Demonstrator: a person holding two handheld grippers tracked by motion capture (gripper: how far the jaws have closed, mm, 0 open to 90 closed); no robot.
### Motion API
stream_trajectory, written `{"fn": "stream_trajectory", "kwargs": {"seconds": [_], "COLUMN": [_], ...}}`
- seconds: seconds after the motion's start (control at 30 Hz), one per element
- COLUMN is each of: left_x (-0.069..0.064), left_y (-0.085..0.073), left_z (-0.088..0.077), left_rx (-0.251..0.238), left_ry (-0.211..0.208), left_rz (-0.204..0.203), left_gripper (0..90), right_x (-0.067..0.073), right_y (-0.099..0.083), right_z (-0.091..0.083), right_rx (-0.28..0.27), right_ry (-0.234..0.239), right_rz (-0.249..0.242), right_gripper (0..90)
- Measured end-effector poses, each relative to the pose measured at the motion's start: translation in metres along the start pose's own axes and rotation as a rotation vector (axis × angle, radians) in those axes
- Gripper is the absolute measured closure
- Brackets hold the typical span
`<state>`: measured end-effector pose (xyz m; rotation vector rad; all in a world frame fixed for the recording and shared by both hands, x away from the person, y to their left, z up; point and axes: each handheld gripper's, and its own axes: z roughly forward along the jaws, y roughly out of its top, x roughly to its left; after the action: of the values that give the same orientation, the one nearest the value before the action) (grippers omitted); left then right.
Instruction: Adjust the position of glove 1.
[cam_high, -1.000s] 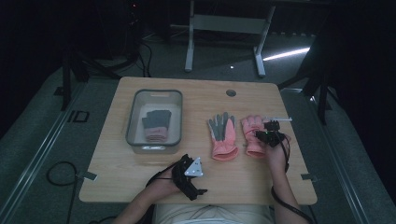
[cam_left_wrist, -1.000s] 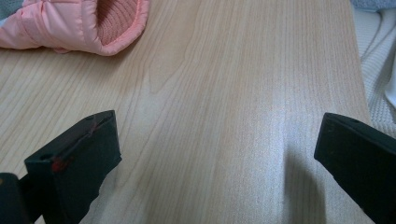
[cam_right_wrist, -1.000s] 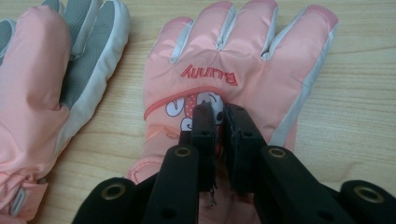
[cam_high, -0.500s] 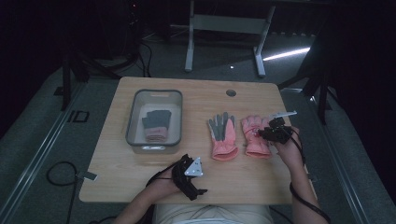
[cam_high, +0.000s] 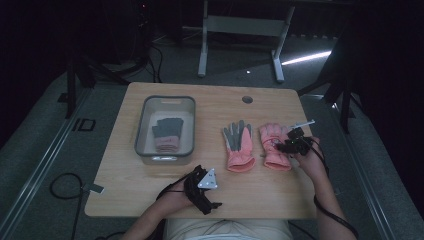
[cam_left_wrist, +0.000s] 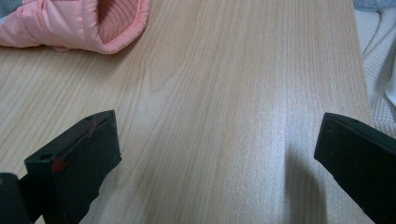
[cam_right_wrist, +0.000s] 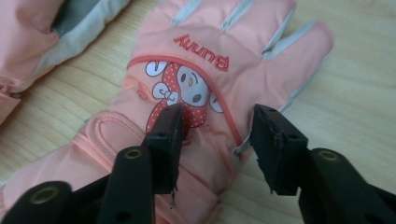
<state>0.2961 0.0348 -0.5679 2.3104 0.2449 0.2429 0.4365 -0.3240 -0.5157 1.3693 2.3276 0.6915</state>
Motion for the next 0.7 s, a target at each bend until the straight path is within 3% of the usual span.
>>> {"fn": "stream_trajectory", "kwargs": {"seconds": [0.17,0.47,0.53,0.7], "left_x": [0.0,0.001,0.001,0.001], "left_y": [0.0,0.0,0.0,0.0], "left_z": [0.0,0.0,0.0,-0.001], "left_rx": [0.0,-0.003,-0.003,-0.003], "left_ry": [-0.001,-0.002,-0.001,-0.003], "left_rz": [0.004,0.0,-0.001,-0.004], "left_gripper": [0.0,0.0,0.0,0.0], "right_x": [0.0,0.008,0.008,0.012], "right_y": [-0.008,-0.008,-0.007,0.002], "right_z": [0.007,0.007,0.003,-0.012], "right_rx": [-0.021,-0.049,-0.062,-0.095], "right_ry": [0.018,-0.016,-0.012,-0.027], "right_rz": [0.082,0.091,0.116,0.125], "right_gripper": [60.5,80.6,82.5,83.5]}}
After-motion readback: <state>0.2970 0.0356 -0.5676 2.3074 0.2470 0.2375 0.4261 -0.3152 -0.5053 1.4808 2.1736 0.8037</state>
